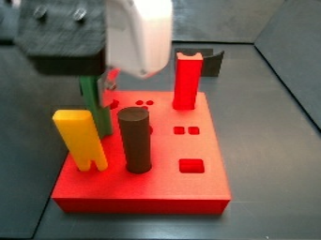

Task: Pick up the star object. Move up. Place the star object on the fixture. Regrasp the star object. Move to above the board. Insert the star object.
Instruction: Insert the star object.

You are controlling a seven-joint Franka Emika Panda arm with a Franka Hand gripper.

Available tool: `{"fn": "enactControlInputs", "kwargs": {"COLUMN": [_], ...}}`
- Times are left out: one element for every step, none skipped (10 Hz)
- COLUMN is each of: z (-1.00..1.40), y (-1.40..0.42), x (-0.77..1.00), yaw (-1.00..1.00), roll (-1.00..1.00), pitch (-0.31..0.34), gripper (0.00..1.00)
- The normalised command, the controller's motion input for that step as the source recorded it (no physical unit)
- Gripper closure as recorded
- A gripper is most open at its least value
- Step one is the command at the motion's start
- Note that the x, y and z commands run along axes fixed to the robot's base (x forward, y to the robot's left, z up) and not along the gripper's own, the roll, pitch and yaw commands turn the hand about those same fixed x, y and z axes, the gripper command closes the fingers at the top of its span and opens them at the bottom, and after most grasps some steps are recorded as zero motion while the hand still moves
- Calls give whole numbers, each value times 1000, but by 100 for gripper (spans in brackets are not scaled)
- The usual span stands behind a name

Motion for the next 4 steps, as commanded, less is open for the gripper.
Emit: {"fn": "enactControlInputs", "kwargs": {"z": [-503,-311,-20,0], "y": [-191,-217,0,0], "x": [-389,-163,0,0], "yaw": [0,66,0,0], "roll": [81,43,-37,0], "pitch": [-291,-191,-47,0], "gripper": [100,100,100,100]}}
